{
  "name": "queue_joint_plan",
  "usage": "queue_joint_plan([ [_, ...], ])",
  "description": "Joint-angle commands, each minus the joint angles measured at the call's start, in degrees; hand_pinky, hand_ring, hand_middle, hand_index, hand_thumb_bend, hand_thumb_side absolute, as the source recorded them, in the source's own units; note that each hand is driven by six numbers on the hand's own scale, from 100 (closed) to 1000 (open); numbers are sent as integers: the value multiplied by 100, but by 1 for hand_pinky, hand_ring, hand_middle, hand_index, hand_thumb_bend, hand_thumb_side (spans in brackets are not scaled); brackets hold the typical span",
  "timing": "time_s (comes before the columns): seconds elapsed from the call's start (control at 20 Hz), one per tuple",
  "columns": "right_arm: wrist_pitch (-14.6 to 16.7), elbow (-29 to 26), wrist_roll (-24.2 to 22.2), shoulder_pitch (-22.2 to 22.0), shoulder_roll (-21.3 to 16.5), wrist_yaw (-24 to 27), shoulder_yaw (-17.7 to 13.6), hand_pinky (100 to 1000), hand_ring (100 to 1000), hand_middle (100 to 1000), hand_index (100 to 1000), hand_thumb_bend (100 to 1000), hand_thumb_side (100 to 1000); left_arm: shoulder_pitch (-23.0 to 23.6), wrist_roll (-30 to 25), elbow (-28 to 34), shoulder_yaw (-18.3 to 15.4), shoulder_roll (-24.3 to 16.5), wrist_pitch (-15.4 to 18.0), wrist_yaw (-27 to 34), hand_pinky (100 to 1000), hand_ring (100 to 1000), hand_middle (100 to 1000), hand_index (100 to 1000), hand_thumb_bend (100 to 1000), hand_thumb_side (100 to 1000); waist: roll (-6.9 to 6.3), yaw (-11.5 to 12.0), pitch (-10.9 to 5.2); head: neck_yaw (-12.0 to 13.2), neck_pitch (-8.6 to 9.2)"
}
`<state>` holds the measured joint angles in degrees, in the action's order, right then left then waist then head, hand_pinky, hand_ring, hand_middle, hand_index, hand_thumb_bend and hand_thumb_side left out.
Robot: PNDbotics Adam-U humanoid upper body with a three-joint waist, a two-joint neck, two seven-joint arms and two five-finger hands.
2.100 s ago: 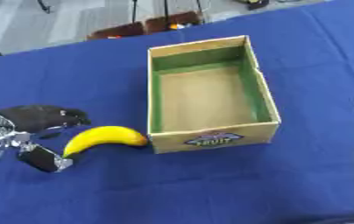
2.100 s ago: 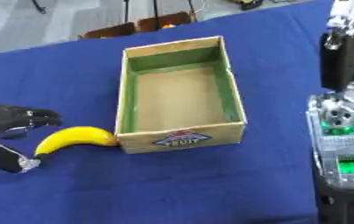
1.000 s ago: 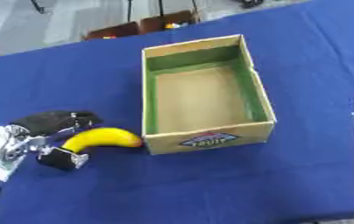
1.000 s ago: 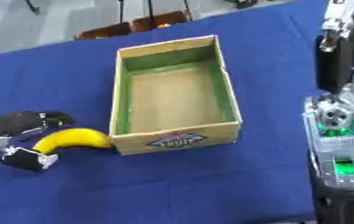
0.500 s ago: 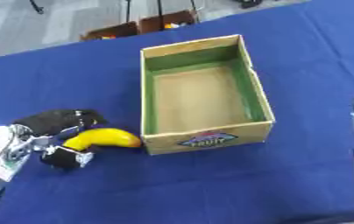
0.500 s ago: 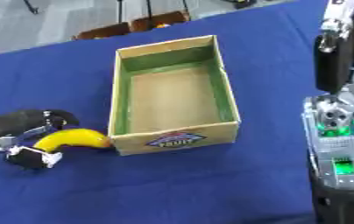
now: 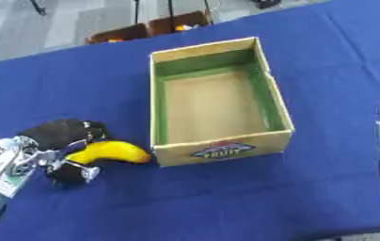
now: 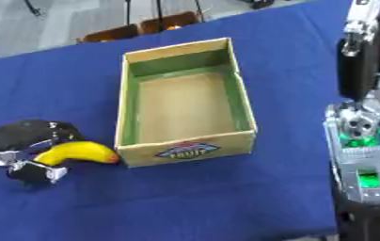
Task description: Pick up objects on the table and place them in the box.
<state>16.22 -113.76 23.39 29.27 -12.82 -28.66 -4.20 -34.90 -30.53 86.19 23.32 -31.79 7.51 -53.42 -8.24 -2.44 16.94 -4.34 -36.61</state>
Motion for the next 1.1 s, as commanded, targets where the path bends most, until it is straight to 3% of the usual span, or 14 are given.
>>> queue_joint_plan([
  [0.05, 2, -83, 23, 96, -59, 46, 5, 772, 852, 601, 884, 100, 896, -99, 125, 3, -2, -89, 43, -166, 470, 637, 774, 870, 117, 329, 27, 2, -82, -14, 65],
  [0.7, 6, -83, 29, 108, -55, 58, 12, 772, 850, 600, 885, 100, 896, -114, 322, -144, 37, -65, 7, -250, 371, 533, 627, 760, 100, 344, 43, 19, -81, -18, 56],
  [1.1, 9, -83, 46, 107, -53, 57, 10, 772, 850, 601, 885, 100, 894, -104, 238, -47, -38, -143, -94, -286, 362, 518, 614, 744, 100, 346, 54, 37, -100, -21, 32],
])
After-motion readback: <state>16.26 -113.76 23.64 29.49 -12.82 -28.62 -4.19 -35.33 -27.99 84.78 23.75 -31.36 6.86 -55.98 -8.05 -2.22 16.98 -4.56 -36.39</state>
